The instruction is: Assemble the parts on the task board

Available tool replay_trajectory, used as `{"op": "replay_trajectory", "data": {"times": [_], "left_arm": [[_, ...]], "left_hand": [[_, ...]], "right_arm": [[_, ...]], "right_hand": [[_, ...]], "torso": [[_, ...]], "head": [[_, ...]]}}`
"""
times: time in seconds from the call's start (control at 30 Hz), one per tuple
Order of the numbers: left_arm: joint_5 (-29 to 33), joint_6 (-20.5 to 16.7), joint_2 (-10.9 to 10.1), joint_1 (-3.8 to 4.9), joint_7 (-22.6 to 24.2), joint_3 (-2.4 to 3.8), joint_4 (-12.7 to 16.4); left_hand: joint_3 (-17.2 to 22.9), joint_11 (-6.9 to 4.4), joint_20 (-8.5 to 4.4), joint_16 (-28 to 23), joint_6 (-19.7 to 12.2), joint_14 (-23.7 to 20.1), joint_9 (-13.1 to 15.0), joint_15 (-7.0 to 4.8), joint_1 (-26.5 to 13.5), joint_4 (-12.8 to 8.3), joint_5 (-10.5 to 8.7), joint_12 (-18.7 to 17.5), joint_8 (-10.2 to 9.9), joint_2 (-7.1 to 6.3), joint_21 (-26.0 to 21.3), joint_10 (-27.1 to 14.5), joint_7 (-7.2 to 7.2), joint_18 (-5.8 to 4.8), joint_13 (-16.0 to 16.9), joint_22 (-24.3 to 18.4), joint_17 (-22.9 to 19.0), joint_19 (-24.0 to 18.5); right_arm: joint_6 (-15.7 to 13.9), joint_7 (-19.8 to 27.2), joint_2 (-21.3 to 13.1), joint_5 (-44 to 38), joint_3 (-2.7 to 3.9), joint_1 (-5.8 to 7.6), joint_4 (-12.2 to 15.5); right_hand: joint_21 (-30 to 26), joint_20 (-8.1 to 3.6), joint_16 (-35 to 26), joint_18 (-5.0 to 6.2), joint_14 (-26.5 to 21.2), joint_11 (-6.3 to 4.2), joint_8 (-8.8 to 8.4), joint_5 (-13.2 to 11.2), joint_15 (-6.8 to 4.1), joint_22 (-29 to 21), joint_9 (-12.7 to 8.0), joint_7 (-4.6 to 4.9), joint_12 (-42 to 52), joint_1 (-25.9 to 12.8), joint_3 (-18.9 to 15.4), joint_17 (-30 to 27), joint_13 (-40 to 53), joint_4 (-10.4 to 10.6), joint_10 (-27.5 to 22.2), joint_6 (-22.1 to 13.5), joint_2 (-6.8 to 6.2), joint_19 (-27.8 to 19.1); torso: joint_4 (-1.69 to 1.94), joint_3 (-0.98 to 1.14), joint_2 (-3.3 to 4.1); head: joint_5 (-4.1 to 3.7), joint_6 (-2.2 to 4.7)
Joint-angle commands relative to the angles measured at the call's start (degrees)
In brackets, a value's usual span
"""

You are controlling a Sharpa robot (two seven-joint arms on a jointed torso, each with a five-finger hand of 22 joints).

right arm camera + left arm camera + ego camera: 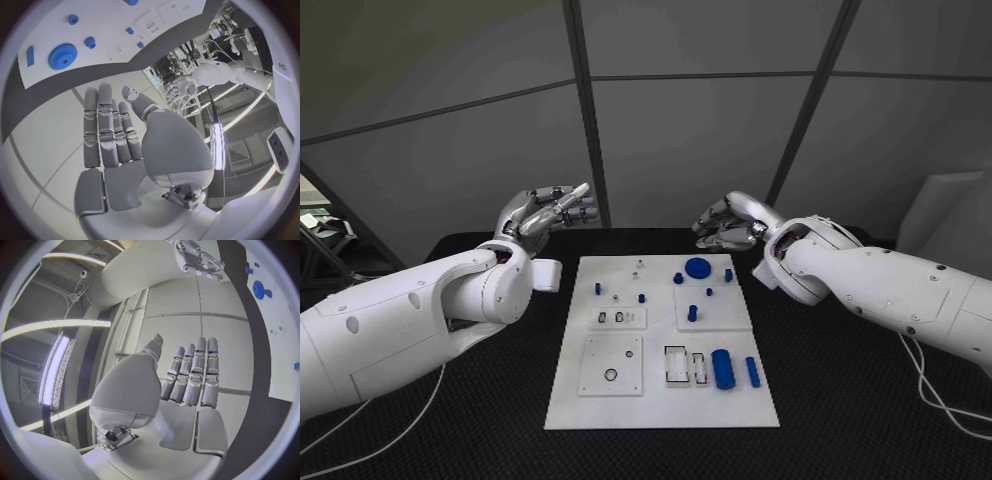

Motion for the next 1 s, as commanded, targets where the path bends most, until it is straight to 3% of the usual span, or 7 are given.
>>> {"op": "replay_trajectory", "data": {"times": [0.03, 0.17, 0.23, 0.53, 0.63, 0.77, 1.0], "left_arm": [[-1.75, 1.83, -1.03, 0.08, -0.64, 0.06, 2.56], [-2.05, 2.03, -2.21, 0.08, -0.8, 0.08, 5.15], [-2.13, 2.11, -2.54, 0.07, -0.8, 0.09, 6.02], [-2.23, 2.59, -2.7, 0.07, -1.09, 0.12, 7.66], [-2.23, 2.77, -2.64, 0.07, -1.18, 0.12, 7.94], [-2.23, 2.93, -2.56, 0.07, -1.25, 0.13, 8.21], [-2.24, 3.11, -2.57, 0.08, -1.41, 0.14, 8.36]], "left_hand": [[-0.03, 0.14, 0.05, -0.41, 0.51, 0.23, -0.13, 0.04, 0.79, -0.68, -0.39, -0.43, -0.21, -0.38, 0.23, 0.5, -0.02, -0.69, -0.06, -0.13, 0.07, 0.5], [-0.15, 0.19, 0.06, -0.79, 0.56, 0.23, -0.23, 0.08, 1.31, -1.46, -0.26, -0.83, -0.42, -0.82, 0.21, 0.63, 0.08, -0.72, -0.07, -0.26, 0.06, 0.58], [-0.26, 0.21, 0.07, -0.9, 0.57, 0.22, -0.25, 0.1, 1.34, -1.64, -0.18, -0.93, -0.49, -1.02, 0.2, 0.69, 0.1, -0.72, -0.07, -0.3, 0.06, 0.61], [-0.35, 0.23, 0.07, -1.02, 0.57, 0.19, -0.28, 0.12, 1.35, -1.78, -0.09, -1.04, -0.55, -1.16, 0.19, 0.74, 0.11, -0.73, -0.06, -0.33, 0.05, 0.63], [-0.35, 0.24, 0.08, -1.07, 0.56, 0.17, -0.29, 0.13, 1.37, -1.83, -0.07, -1.08, -0.57, -1.16, 0.19, 0.74, 0.12, -0.73, -0.07, -0.34, 0.04, 0.64], [-0.35, 0.25, 0.08, -1.12, 0.55, 0.14, -0.3, 0.14, 1.41, -1.89, -0.04, -1.12, -0.6, -1.15, 0.2, 0.74, 0.13, -0.73, -0.07, -0.35, 0.04, 0.65], [-0.35, 0.25, 0.08, -1.12, 0.55, 0.14, -0.3, 0.14, 1.42, -1.89, -0.04, -1.12, -0.61, -1.15, 0.2, 0.74, 0.13, -0.73, -0.07, -0.36, 0.04, 0.65]], "right_arm": [[5.8, -6.38, 0.41, -13.71, 0.06, 0.84, 0.54], [7.48, -8.59, 1.22, -18.21, 0.06, 1.46, 0.44], [8.21, -9.27, 1.65, -19.73, 0.06, 1.63, 0.31], [10.35, -10.89, 3.36, -23.98, 0.06, 1.88, -0.66], [11.01, -11.28, 3.7, -24.99, 0.06, 1.89, -1.0], [11.84, -11.46, 4.13, -25.79, 0.06, 1.9, -1.37], [12.49, -11.39, 4.86, -26.54, 0.06, 1.91, -1.83]], "right_hand": [[2.0, -0.43, 1.74, 0.34, 1.84, -0.15, -0.47, 0.25, -0.35, 1.12, 0.02, -0.05, -0.43, -0.4, 0.53, 1.42, 0.08, 0.08, 0.41, 0.48, -0.83, 0.69], [4.52, -0.71, 5.3, 0.27, 3.69, -0.3, -0.69, 0.28, -0.79, 2.5, -0.02, -0.21, -0.49, -1.09, 0.81, 4.18, 0.1, 0.12, 0.12, 0.6, -1.49, 1.59], [6.88, -0.84, 9.95, 0.1, 4.09, -0.44, -0.64, 0.31, -1.05, 3.97, -0.04, -0.27, -0.44, -1.47, 1.4, 7.41, 0.13, 0.12, 0.01, 0.47, -1.57, 2.48], [21.99, -0.65, 23.34, -2.94, 3.04, -0.23, -0.78, 0.45, -0.75, 25.31, -0.1, -0.1, -0.48, -2.26, 3.78, 17.15, 0.12, 0.12, -0.65, -0.96, -2.05, 12.1], [25.46, -0.46, 30.44, -3.8, 3.28, -0.18, -0.72, 0.57, -0.58, 30.7, -0.06, 0.02, -0.51, -2.11, 4.7, 24.16, 0.11, 0.14, -0.45, -1.21, -2.12, 14.69], [27.78, -0.3, 35.63, -4.34, 3.07, -0.13, -0.75, 0.54, -0.43, 34.28, -0.04, 0.02, -0.5, -2.37, 5.43, 28.99, 0.12, 0.13, -0.39, -1.28, -2.32, 16.16], [28.1, -0.21, 36.46, -4.38, 2.64, -0.03, -0.77, 0.53, -0.31, 34.65, -0.04, 0.09, -0.57, -2.45, 5.66, 29.47, 0.08, 0.13, -0.78, -1.32, -2.36, 16.13]], "torso": [[0.62, -0.28, 2.01], [0.86, -0.49, 3.16], [0.92, -0.6, 3.77], [1.36, -0.89, 5.3], [1.53, -0.97, 5.67], [1.71, -0.99, 5.94], [1.78, -1.01, 6.34]], "head": [[-0.31, 0.61], [-0.54, 1.08], [-0.64, 1.16], [-1.29, 1.57], [-1.41, 1.44], [-1.73, 1.45], [-1.81, 1.68]]}}
